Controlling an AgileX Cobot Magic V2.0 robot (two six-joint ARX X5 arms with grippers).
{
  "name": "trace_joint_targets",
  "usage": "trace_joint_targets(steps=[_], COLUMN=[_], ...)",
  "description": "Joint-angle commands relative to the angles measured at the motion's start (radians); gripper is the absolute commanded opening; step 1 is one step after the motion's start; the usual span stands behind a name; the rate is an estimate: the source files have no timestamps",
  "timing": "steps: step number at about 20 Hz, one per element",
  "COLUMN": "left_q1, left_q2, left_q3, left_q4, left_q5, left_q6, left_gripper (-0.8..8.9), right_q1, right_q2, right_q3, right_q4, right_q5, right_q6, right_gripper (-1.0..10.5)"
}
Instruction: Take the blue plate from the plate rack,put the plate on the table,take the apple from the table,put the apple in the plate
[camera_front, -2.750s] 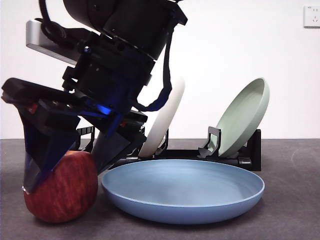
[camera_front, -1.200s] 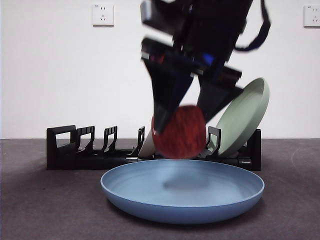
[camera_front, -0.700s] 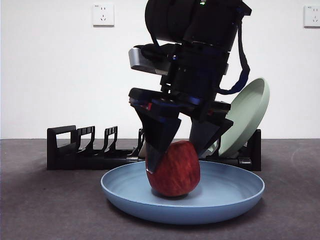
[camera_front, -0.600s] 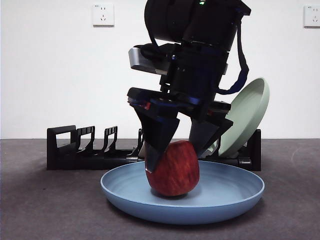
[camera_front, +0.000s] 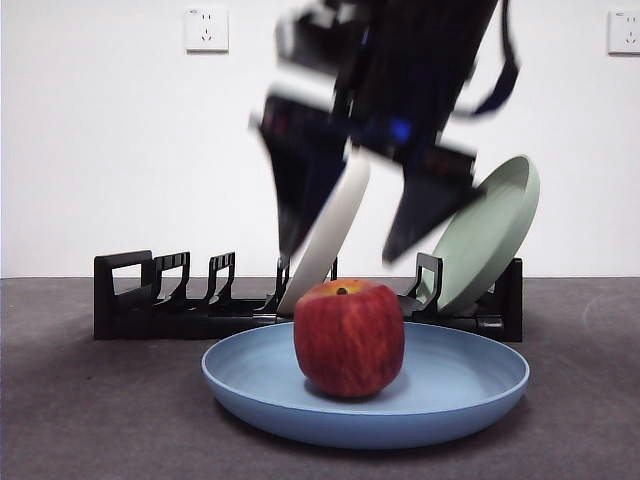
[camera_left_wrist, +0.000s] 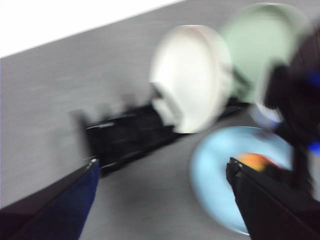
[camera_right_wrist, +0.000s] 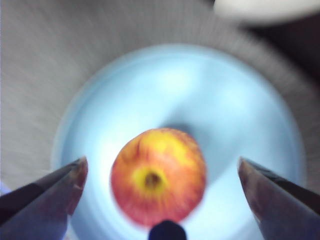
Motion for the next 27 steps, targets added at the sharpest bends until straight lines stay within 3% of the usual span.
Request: trace_joint_targets(steps=[1, 2, 3, 6, 8, 9, 12, 15, 18, 20, 24, 27], left_q1=[-0.002, -0.002, -0.002, -0.002, 0.000, 0.001, 0.012, 0.082, 0.169, 0.219, 0.261, 0.261], left_q2=[0.015, 0.025, 0.035, 0.073, 0.091, 0.096, 0.100, 0.098, 0.091, 0.076, -0.006, -0.120], left_q3=[-0.006, -0.006, -0.006, -0.006, -0.006, -0.006, -0.006, -0.012, -0.061, -0.129, -0.336, -0.425], left_q4=[0.061, 0.089, 0.113, 0.173, 0.201, 0.212, 0.221, 0.234, 0.279, 0.331, 0.477, 0.540], left_q5=[0.131, 0.170, 0.192, 0.190, 0.190, 0.189, 0.188, 0.193, 0.269, 0.325, 0.326, 0.355], left_q6=[0.079, 0.096, 0.113, 0.137, 0.153, 0.173, 0.216, 0.239, 0.239, 0.241, 0.233, 0.211], left_gripper=[4.31, 4.27, 3.53, -0.24, -0.08, -0.08, -0.08, -0.09, -0.09, -0.09, -0.09, -0.08], right_q1=[0.003, 0.003, -0.001, -0.018, -0.038, -0.049, -0.084, -0.101, -0.101, -0.101, -0.101, -0.100], right_q2=[-0.106, -0.157, -0.209, -0.355, -0.442, -0.482, -0.567, -0.649, -0.742, -0.805, -0.909, -0.939], right_q3=[-0.008, -0.008, -0.008, -0.008, -0.008, -0.008, -0.008, -0.041, -0.149, -0.240, -0.400, -0.441], right_q4=[-0.005, -0.006, -0.006, -0.008, -0.018, -0.025, -0.063, -0.075, -0.023, 0.027, 0.143, 0.132], right_q5=[0.003, 0.004, 0.004, 0.004, 0.006, 0.007, 0.011, 0.081, 0.081, 0.081, 0.079, 0.111], right_q6=[0.009, 0.010, 0.010, 0.009, 0.004, -0.005, -0.019, -0.022, -0.021, -0.020, 0.000, -0.050], right_gripper=[5.0, 5.0, 4.8, 2.3, 0.1, -0.1, -0.1, -0.1, -0.1, -0.1, -0.1, -0.1])
